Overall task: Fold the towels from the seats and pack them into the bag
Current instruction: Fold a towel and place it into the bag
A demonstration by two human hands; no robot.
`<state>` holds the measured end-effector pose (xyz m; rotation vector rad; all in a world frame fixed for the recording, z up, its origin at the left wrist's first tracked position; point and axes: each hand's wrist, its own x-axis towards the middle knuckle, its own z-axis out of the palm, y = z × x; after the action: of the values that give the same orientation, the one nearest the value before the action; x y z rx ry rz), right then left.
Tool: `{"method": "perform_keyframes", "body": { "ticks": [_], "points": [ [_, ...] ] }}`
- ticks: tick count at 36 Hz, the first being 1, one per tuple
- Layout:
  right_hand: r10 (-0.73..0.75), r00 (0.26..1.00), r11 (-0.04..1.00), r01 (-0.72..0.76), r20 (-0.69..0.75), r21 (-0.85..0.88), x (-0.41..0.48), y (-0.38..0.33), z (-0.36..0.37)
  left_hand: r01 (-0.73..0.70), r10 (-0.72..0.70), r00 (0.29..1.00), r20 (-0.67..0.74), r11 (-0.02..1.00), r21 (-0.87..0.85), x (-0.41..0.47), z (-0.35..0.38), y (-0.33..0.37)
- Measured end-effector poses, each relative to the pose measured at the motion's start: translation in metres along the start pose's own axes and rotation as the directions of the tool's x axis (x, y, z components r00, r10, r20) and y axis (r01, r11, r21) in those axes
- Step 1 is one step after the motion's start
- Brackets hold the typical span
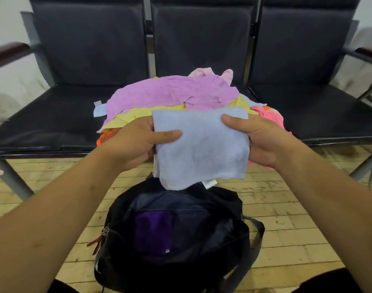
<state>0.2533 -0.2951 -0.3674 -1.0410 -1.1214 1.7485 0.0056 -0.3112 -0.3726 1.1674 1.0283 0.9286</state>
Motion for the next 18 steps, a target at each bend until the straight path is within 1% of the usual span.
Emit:
{"method": "perform_keyframes", "body": {
  "ticks": [2,5,8,11,14,16,18],
  "points": [
    [-0.007,1.0,1.0,0.007,0.021,-0.008,0.0,0.0,-0.004,-0.033,0.034,0.999,-0.012,0.997,0.066,0.001,-0.002,-0.001],
    [-0.023,0.999,0.996,0.026,0.039,-0.087,0.001,0.001,-0.007,-0.064,0.085,0.99,-0.109,0.981,0.185,0.003,-0.009,-0.005],
    [-0.111,0.993,0.976,0.1,-0.045,-0.194,0.005,0.005,-0.008,-0.049,0.096,0.979,-0.181,0.968,0.245,0.005,-0.014,-0.009],
    [-0.214,0.968,0.947,0.173,-0.13,-0.271,0.008,0.009,-0.007,-0.067,0.11,0.972,-0.206,0.977,0.204,0.005,-0.015,-0.008],
    [-0.294,0.941,0.926,0.236,-0.171,-0.294,0.007,0.009,-0.004,-0.115,0.152,0.959,-0.239,0.98,0.165,0.003,-0.011,-0.005],
    [-0.339,0.923,0.915,0.279,-0.183,-0.291,0.007,0.009,-0.001,-0.136,0.154,0.955,-0.252,0.987,0.087,0.003,-0.01,-0.003],
    [-0.392,0.894,0.894,0.315,-0.217,-0.318,0.006,0.008,0.001,-0.134,0.136,0.967,-0.217,0.991,0.022,0.004,-0.013,-0.002]
  ]
}}
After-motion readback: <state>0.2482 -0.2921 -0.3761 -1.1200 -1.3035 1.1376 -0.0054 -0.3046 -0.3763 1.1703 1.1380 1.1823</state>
